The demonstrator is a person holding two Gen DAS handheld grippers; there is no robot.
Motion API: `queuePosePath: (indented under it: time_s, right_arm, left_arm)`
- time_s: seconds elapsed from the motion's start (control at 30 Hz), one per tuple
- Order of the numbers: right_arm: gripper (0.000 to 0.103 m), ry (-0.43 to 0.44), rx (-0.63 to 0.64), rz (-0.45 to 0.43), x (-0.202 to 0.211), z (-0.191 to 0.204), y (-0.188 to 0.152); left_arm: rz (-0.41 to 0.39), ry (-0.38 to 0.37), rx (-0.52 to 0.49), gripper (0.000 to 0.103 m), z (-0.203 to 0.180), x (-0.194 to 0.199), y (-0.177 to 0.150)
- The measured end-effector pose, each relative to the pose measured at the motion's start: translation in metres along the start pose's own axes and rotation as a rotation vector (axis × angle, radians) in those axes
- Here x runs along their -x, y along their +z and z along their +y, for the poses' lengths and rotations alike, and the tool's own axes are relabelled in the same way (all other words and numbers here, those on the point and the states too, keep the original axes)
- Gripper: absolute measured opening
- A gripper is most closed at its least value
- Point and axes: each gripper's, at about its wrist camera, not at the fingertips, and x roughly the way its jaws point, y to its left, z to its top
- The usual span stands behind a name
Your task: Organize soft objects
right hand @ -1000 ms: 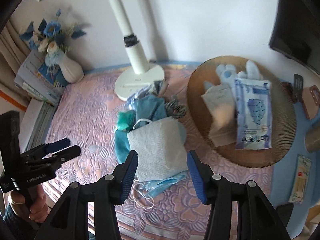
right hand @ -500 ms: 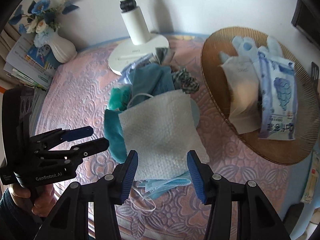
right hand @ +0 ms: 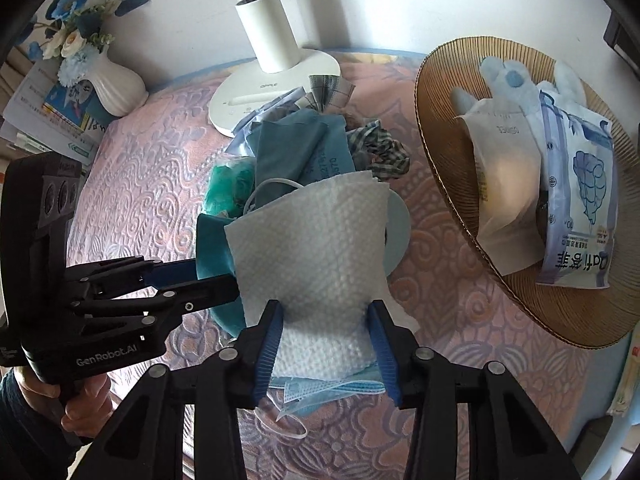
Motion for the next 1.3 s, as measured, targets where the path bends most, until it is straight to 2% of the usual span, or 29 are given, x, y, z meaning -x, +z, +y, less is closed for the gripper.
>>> queuePosePath:
  time_s: [0.03,0.1,0.17,0.27,0.37,0.63,0.83,1.0,1.1,1.17,1.23,1.3]
  right_arm:
    - [0.041,-0.001,0.002,0.002,0.000,0.000,-0.001]
    - [0.038,-0.004,0.006,0.001,-0.001,0.000,-0.001]
    - [0.029,-0.002,0.004,-0.002,0.000,0.000,-0.002]
    - [0.017,-0.001,-0.007,-0.014,0.005,-0.004,-0.004]
    - [0.012,-0.003,-0.009,-0.036,0.013,-0.005,-0.006]
    - [0.010,-0.011,-0.033,-0.089,0.038,-0.009,-0.015]
    - [0.010,-0.039,-0.053,-0.110,0.060,-0.015,-0.029]
    - [0.010,-0.085,-0.092,-0.115,0.071,-0.030,-0.047]
    - [0.010,-0.089,-0.129,-0.065,0.057,-0.042,-0.059]
    - [0.010,-0.083,-0.156,-0.033,0.047,-0.049,-0.065]
    - [0.012,-0.074,-0.183,-0.006,0.038,-0.055,-0.070]
    - [0.017,-0.060,-0.210,0.016,0.032,-0.062,-0.075]
  left_arm:
    - [-0.002,-0.001,0.001,0.023,0.001,0.001,0.000]
    - [-0.010,-0.005,0.010,0.019,0.003,0.003,-0.001]
    - [-0.024,-0.011,0.029,0.015,0.006,0.006,-0.002]
    - [-0.051,-0.023,0.044,0.013,0.008,0.015,-0.006]
    - [-0.082,-0.025,0.051,0.011,0.007,0.027,-0.011]
    - [-0.163,0.000,0.086,0.010,0.014,0.065,-0.025]
    - [-0.198,0.046,0.139,0.010,0.031,0.087,-0.040]
    - [-0.209,0.141,0.195,0.010,0.052,0.112,-0.068]
    - [-0.176,0.229,0.180,0.011,0.058,0.113,-0.078]
    - [-0.140,0.242,0.153,0.016,0.057,0.110,-0.076]
    - [-0.121,0.226,0.109,0.031,0.048,0.103,-0.067]
    - [-0.119,0.218,0.043,0.031,0.037,0.095,-0.056]
